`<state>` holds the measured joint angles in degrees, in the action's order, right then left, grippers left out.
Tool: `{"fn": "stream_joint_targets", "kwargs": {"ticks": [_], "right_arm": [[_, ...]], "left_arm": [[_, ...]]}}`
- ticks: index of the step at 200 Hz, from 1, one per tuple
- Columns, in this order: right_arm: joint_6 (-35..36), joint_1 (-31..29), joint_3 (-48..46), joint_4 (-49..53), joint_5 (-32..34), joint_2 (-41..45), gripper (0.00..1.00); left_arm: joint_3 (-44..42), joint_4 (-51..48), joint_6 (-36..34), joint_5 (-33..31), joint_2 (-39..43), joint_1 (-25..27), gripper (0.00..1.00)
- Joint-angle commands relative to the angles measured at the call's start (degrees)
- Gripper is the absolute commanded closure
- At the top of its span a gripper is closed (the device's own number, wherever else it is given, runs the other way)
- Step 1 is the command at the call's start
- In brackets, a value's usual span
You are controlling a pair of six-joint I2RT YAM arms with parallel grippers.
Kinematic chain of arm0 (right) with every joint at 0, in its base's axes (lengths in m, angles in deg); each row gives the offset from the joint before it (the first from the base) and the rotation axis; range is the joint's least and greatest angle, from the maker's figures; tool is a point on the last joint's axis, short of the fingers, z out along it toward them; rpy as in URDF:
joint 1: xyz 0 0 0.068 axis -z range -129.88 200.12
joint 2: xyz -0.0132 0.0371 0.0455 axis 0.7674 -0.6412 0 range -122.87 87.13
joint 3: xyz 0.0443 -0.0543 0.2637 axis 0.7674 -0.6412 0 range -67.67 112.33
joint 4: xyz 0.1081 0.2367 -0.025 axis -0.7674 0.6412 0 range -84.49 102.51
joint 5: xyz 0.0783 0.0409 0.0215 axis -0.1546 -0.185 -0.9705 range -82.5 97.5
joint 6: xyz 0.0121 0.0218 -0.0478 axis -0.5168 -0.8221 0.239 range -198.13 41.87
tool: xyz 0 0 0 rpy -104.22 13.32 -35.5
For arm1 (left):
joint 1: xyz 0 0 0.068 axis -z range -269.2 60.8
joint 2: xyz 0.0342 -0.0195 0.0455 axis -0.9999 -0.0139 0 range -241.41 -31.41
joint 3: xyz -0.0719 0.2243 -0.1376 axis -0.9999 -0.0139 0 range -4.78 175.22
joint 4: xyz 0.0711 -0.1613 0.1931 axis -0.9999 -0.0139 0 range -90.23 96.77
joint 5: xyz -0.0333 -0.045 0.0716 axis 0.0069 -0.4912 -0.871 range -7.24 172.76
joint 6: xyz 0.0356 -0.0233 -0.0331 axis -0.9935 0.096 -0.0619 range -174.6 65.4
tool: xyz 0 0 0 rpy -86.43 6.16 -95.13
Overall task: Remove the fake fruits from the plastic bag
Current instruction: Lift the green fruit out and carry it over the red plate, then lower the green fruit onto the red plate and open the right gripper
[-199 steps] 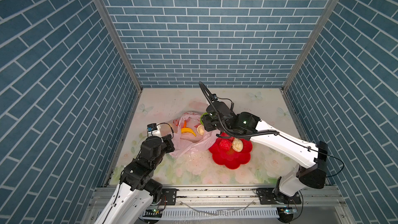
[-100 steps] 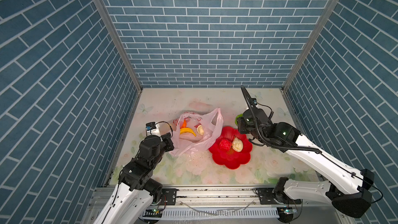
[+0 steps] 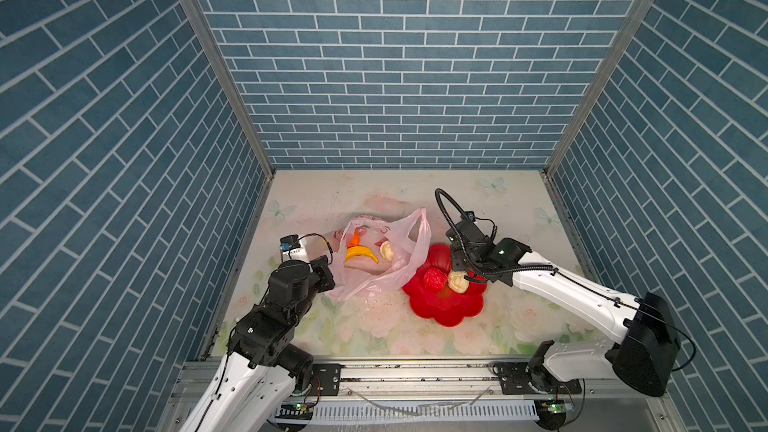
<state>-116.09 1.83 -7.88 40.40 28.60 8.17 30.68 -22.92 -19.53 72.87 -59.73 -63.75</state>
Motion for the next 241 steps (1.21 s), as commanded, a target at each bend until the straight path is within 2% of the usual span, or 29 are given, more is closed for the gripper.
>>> {"fn": "stream_joint_targets", "kwargs": {"ticks": [1, 52, 126, 179, 241], "right_arm": [[-1.6, 0.2, -1.0, -4.5, -2.6, -3.3, 0.83], [-0.4, 0.4, 1.5, -7.5, -4.7, -10.2, 0.84], [-0.6, 0.9, 1.0, -10.3, -6.3, -14.0, 0.83], [-1.1, 1.0, 0.8, -10.7, -6.8, -15.3, 0.74], [-1.7, 1.0, 0.3, -11.1, -7.1, -15.9, 0.6]], "left_arm": [[1.0, -1.3, -0.5, -1.1, 0.8, -0.3, 0.92], [1.0, -2.1, -0.5, -1.2, 1.2, -0.3, 0.92], [1.1, -3.0, -0.5, -1.5, 1.6, -0.2, 0.92], [1.0, -2.9, -0.5, -1.5, 1.8, -0.3, 0.92], [1.0, -3.1, -0.6, -1.4, 2.1, -0.3, 0.92]]}}
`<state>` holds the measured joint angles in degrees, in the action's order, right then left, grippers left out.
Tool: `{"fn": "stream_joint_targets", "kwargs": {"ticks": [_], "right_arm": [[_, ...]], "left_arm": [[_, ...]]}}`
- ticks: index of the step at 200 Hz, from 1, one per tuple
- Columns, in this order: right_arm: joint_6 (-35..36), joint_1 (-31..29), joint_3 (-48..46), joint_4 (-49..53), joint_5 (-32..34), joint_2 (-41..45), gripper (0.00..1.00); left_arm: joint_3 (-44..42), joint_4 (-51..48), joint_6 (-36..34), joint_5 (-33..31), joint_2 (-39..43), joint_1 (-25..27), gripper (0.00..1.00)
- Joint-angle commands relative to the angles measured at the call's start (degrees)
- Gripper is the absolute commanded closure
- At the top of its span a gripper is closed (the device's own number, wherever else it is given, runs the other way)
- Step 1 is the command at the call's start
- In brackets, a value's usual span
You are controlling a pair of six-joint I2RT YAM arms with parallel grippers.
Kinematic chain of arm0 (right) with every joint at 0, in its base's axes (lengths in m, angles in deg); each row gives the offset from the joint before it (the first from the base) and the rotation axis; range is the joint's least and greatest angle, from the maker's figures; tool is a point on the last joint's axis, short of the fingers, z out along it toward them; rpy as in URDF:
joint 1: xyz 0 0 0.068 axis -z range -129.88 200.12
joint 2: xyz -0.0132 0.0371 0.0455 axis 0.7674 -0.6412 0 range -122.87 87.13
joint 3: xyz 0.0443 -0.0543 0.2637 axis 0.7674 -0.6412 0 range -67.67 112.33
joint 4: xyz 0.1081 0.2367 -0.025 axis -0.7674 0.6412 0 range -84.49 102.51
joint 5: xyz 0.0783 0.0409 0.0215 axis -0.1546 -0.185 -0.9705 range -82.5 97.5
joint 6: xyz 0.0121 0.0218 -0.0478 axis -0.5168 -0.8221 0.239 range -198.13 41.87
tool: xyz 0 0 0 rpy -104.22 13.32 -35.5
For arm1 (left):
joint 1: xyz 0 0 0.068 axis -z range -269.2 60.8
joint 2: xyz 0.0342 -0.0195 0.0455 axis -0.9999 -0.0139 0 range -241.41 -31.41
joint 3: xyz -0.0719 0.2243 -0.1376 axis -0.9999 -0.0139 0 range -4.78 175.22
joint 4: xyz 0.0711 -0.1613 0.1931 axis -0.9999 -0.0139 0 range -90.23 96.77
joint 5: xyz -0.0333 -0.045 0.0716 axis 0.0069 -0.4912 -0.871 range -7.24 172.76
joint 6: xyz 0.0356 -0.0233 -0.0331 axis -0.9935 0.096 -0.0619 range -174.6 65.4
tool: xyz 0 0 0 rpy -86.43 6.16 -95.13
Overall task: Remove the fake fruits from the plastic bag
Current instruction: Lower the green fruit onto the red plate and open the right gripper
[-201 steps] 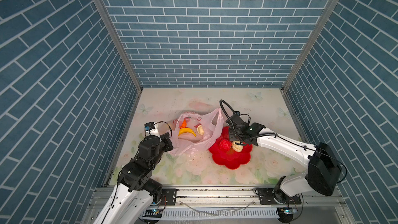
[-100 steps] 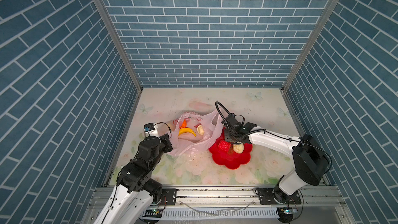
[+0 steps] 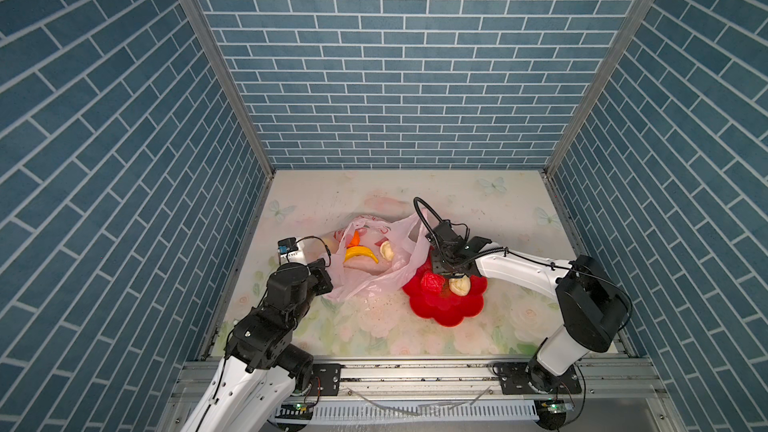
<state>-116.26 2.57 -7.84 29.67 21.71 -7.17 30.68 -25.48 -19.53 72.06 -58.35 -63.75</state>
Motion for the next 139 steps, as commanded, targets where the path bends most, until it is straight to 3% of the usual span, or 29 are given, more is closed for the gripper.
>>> {"fn": "stream_joint_targets", "kwargs": {"ticks": [1, 66, 139], "right_arm": [[-1.5, 0.3, 0.3, -0.3, -0.2, -0.5, 0.6], [-1.7, 0.2, 0.5, 0.3, 0.7, -0.1, 0.42], [-2.5, 0.0, 1.1, 2.1, 1.8, 2.4, 0.31]], "left_arm": [[1.0, -0.5, -0.6, -0.6, 0.7, -0.3, 0.92], [1.0, -0.7, -0.7, -0.4, 1.2, -0.2, 0.92], [1.3, -1.7, -0.8, -0.7, 2.5, -0.3, 0.92]]}}
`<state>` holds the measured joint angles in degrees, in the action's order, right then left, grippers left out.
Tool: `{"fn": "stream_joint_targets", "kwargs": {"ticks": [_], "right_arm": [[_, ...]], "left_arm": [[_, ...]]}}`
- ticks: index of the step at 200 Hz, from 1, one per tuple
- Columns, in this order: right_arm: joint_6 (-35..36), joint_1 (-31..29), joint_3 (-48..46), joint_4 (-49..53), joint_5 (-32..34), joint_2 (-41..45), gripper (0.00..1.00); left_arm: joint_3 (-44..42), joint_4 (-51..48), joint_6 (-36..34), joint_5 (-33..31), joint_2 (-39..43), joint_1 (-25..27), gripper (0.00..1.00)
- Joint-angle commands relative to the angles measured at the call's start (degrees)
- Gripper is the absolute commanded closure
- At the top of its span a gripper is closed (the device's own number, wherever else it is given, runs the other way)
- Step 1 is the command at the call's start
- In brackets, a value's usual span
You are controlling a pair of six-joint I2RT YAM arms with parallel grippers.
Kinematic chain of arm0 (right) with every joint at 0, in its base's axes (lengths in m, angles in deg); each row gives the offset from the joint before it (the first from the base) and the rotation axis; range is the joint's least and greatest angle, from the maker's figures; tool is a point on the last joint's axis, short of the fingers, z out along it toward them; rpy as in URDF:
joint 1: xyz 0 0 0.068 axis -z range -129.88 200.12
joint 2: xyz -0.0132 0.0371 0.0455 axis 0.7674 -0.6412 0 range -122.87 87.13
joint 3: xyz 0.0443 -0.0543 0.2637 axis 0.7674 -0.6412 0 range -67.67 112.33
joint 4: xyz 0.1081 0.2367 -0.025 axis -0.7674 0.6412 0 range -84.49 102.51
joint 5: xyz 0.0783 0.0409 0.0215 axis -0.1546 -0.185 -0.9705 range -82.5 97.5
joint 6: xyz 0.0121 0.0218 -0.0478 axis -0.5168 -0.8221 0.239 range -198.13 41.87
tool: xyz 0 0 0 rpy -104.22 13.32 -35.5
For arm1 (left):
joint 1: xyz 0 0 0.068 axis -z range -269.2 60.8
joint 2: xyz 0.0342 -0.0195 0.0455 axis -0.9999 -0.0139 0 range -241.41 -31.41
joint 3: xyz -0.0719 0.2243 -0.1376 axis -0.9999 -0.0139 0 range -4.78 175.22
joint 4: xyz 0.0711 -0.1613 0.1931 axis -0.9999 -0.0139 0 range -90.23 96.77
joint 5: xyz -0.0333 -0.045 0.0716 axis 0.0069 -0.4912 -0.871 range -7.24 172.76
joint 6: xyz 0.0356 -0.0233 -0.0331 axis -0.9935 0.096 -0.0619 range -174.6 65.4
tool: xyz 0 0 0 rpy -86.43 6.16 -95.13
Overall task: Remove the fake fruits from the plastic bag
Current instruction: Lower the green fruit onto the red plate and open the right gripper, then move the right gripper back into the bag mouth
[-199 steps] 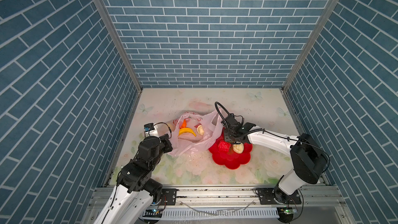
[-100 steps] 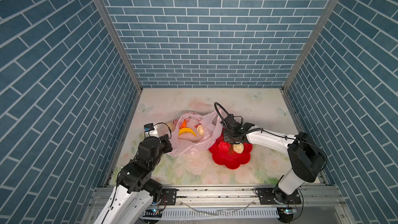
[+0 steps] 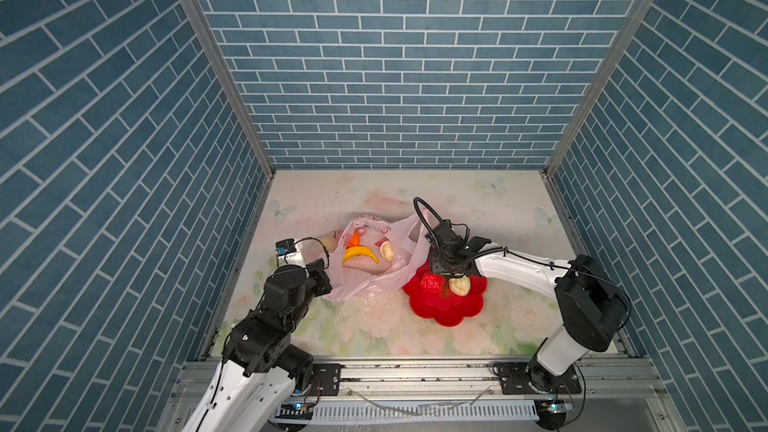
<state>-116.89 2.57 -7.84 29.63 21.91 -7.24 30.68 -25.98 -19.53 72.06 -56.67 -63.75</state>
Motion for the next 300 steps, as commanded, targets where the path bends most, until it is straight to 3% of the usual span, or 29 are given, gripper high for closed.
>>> {"fn": "stream_joint_targets", "kwargs": {"ticks": [1, 75, 101, 132, 166, 219, 259, 300], "right_arm": [[-1.8, 0.0, 1.1, 2.2, 1.6, 2.6, 0.31], [-2.3, -5.4, 3.8, 16.8, 11.5, 15.9, 0.36], [-0.7, -9.9, 11.3, 24.2, 17.1, 16.8, 0.4], [4.6, -14.5, 24.6, 27.6, 18.0, 10.7, 0.42], [11.1, -18.5, 38.9, 24.5, 13.5, 0.1, 0.43], [14.0, -19.0, 46.8, 10.4, -1.0, -14.4, 0.49], [13.5, -17.9, 46.7, 6.7, -5.3, -20.9, 0.5], [12.6, -15.4, 42.4, -0.9, -7.7, -24.4, 0.39]], "left_arm": [[1.3, -1.1, -0.8, -0.7, 0.9, -0.3, 0.92], [2.8, -1.9, -2.5, -1.2, 1.0, -0.3, 0.92], [3.7, -3.0, -3.4, -2.3, 1.0, -0.3, 0.92], [3.9, -3.1, -3.7, -2.7, 1.0, -0.2, 0.91], [3.4, -3.0, -3.7, -3.2, 1.0, -0.3, 0.91], [2.7, -2.2, -3.4, -3.8, -0.6, -0.2, 0.92], [3.1, -3.1, -2.8, -5.4, -0.2, -0.3, 0.92], [3.3, -4.7, -2.4, -8.6, 1.9, -0.3, 0.92]]}}
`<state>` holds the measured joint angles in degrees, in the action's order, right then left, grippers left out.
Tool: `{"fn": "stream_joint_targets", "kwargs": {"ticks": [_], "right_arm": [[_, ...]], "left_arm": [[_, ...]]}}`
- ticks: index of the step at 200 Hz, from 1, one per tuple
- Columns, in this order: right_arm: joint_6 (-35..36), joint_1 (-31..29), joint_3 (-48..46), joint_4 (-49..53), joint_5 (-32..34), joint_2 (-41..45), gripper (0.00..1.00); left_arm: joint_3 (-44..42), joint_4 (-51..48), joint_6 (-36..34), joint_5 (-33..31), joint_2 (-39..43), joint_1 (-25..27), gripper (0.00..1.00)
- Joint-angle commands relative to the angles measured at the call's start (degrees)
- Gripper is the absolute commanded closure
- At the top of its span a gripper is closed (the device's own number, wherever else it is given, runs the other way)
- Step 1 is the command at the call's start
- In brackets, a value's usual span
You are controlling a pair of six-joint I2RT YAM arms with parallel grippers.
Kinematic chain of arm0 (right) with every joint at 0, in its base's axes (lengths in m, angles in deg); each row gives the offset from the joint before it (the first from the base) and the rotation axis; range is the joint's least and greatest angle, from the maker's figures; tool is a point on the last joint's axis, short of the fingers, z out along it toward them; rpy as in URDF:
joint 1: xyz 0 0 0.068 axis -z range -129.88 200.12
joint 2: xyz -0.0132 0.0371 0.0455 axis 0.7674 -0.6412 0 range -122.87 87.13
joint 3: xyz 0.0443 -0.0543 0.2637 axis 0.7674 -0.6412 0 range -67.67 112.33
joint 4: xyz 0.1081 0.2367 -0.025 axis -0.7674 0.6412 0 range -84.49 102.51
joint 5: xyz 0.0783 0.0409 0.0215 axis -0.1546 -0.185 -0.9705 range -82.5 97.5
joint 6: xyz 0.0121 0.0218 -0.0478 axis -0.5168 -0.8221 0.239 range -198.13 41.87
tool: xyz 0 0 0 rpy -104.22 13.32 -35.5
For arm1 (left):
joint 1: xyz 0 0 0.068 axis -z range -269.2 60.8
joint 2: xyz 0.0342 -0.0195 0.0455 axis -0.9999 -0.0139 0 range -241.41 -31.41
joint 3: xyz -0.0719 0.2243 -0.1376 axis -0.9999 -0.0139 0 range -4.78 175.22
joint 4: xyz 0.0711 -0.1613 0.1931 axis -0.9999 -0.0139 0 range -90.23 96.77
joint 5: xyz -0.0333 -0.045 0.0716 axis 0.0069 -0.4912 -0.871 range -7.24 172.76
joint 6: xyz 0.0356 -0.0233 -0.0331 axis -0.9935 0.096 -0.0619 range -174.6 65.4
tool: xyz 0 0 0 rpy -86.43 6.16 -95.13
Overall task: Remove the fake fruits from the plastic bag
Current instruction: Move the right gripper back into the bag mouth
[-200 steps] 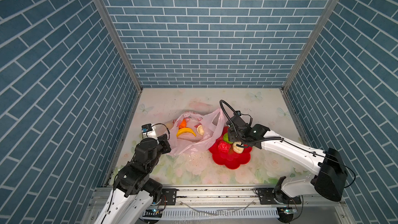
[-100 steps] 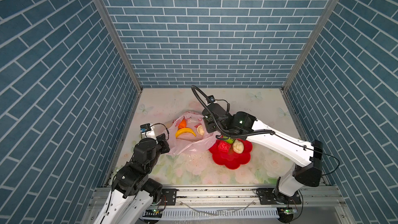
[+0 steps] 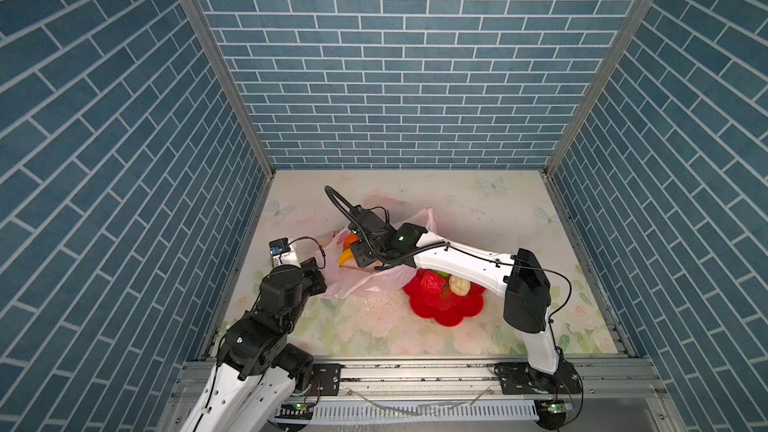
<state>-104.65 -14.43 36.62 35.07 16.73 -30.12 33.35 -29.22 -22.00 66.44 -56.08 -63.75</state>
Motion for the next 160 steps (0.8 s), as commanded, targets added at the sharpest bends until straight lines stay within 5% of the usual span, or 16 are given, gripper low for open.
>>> {"fn": "stream_joint_targets", "kwargs": {"ticks": [1, 160], "right_arm": [[0.4, 1.7, -2.1, -6.5, -2.6, -1.6, 0.39], [-5.1, 5.9, 6.1, -15.3, -6.6, -17.2, 0.27]], "left_arm": [[0.6, -1.5, 0.1, -3.1, 1.4, -0.3, 0.92], [-0.4, -1.2, 0.5, -2.3, 2.7, -0.2, 0.92]]}}
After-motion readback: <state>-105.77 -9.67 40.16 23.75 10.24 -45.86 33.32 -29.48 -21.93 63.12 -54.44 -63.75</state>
